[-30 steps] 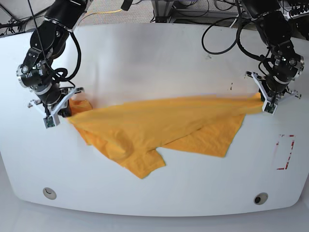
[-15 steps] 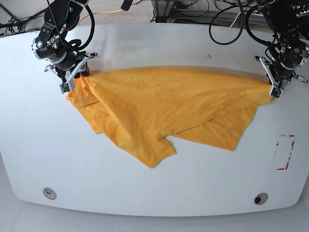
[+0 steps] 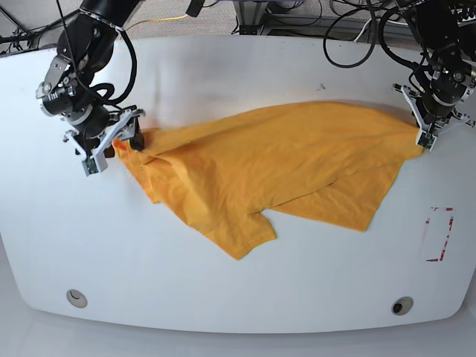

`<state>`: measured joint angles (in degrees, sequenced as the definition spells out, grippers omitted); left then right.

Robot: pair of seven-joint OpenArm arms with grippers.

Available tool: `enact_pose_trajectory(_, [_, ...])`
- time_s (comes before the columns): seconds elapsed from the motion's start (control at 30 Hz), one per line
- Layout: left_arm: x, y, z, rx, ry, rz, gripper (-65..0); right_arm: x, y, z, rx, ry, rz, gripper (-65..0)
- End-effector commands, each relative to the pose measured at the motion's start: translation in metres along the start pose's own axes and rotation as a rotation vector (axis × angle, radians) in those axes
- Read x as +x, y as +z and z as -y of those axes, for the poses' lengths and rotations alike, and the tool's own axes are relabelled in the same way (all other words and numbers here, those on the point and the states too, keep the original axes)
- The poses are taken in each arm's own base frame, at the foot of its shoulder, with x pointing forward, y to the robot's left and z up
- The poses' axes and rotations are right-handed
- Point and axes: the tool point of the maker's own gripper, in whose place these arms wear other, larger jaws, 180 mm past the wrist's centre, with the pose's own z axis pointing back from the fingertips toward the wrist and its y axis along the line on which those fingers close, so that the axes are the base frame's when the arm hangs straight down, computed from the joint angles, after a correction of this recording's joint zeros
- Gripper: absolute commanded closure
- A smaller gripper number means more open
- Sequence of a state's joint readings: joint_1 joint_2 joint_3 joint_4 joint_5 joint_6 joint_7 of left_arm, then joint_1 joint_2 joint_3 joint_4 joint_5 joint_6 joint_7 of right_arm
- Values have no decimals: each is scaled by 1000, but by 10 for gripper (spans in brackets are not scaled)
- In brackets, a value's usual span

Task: Fold the T-shirt properly
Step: 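Release the right gripper and move it along the shirt edge, then regrasp the shirt edge with the right gripper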

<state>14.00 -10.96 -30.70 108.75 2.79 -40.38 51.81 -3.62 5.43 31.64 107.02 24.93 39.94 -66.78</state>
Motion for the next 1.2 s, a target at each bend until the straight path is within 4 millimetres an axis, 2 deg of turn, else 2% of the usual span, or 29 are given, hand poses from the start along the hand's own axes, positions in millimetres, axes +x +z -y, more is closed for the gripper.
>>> enact_pose_trajectory(0.0, [8,4,-10,29,-10,25,0,30,-9,12,11,-6,64,-403])
enact_pose_trajectory(0.07, [8,4,-9,28,-10,25,0,38,-20,19,26,-29,64,-403])
enact_pose_trajectory(0.13, [4,4,-8,26,-10,16,0,49,-31,18,57,-38,67,-403])
enact_pose_trajectory(0.23, [3,4,-6,20,-14,12,0,63,-40,23,75,-15,57,-403])
enact_pose_trajectory(0.43, [1,4,-4,14,-14,9,0,82,-59,13,133,2,49,-404])
enact_pose_trajectory(0.73, [1,4,-3,14,-12,9,0,123,-92,4,228,-52,91,-404])
enact_pose_trajectory(0.9, [1,4,-3,14,-12,9,0,121,-114,-7,282,-64,60,-401])
enact_pose_trajectory(1.17, [3,3,-3,14,-11,14,0,101,-142,-34,350,-74,38,-401])
